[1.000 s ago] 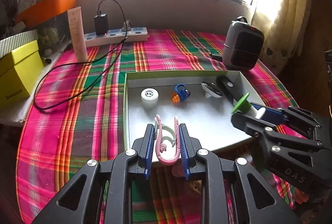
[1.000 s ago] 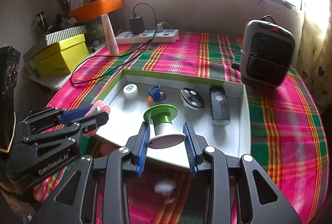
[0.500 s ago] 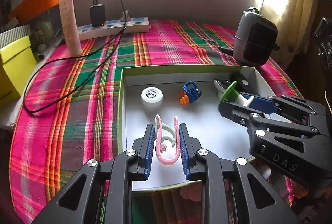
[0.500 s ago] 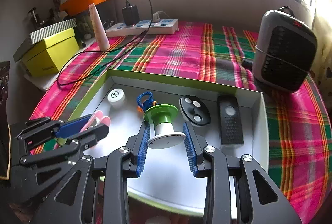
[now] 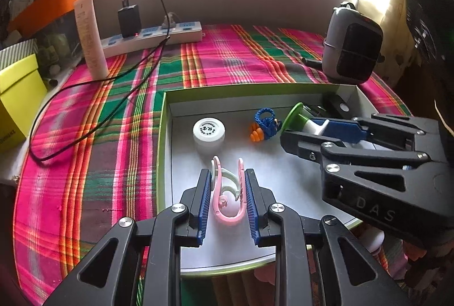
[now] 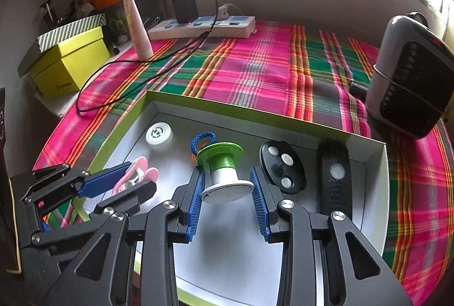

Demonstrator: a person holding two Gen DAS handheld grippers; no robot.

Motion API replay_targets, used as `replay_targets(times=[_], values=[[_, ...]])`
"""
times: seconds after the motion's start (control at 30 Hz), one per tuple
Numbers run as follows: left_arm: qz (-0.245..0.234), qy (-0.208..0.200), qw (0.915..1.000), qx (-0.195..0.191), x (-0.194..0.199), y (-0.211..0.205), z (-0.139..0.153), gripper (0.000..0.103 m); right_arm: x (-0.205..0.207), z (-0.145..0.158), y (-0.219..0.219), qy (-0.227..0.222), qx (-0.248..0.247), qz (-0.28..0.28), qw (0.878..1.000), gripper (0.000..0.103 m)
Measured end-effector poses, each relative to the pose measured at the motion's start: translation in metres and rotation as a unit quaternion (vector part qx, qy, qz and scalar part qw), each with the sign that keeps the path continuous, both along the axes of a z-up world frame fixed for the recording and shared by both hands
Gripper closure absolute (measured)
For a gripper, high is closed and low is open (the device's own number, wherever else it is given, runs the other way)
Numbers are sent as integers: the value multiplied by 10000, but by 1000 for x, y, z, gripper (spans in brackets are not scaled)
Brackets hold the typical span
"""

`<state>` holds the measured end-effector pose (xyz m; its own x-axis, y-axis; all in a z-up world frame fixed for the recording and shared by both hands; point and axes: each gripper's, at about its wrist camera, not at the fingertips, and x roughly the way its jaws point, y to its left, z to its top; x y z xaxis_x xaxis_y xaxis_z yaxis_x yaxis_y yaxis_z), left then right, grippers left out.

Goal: Organize objects
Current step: 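Lower pink clip and spool onto the tray floor with both tools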

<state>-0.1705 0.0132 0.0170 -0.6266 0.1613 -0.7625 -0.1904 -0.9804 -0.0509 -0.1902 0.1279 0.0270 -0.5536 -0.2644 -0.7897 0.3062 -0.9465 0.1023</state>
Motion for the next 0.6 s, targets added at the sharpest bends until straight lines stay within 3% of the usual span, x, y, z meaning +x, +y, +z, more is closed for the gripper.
replay_targets(times=[0.6], values=[[-19, 15, 10000, -88, -1, 2, -2, 80, -14, -8, -2, -149, 28, 32, 9999, 68]])
